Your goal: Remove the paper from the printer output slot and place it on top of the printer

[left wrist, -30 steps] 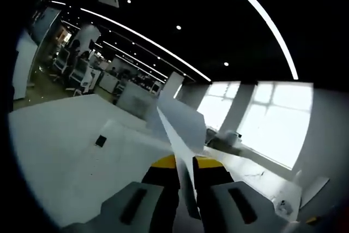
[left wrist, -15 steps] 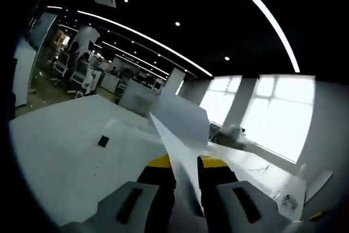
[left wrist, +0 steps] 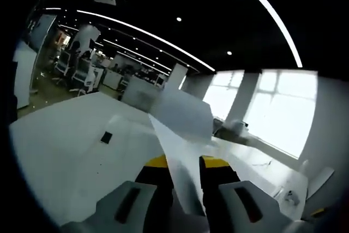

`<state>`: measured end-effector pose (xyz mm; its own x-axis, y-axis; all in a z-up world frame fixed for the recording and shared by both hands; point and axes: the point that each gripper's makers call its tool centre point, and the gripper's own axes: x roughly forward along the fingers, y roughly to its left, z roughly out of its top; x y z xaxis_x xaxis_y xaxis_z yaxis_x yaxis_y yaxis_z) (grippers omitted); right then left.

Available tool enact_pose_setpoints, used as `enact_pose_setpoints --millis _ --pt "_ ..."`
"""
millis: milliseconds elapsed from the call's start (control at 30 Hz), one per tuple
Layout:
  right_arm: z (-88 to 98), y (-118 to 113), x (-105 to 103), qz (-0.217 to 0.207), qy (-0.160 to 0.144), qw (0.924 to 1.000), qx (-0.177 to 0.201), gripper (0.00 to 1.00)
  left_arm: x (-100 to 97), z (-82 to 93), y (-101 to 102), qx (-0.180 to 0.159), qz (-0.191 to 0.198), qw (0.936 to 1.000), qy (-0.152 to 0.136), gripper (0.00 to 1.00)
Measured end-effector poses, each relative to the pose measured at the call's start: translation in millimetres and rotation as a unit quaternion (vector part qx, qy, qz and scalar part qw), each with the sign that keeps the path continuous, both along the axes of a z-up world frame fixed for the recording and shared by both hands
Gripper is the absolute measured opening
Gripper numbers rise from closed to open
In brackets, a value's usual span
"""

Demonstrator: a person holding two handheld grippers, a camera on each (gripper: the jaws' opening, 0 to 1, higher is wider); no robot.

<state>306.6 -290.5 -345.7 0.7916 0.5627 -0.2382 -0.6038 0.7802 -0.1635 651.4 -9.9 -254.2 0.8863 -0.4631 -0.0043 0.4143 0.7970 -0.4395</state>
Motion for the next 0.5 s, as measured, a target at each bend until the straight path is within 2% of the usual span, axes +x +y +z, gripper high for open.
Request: enact_pose_setpoints --millis 300,500 --pt "-2.6 1.8 0.3 0.003 0.002 1.0000 -0.001 0.71 0.3 -8.7 -0.6 0.006 -0.009 0.9998 0.018 0.23" --pt "-2.5 2.1 0.3 0.003 0.002 1.0000 -0.001 0.71 -2.0 -9.4 -2.1 0.032 -0.005 0.9994 0.012 0.24"
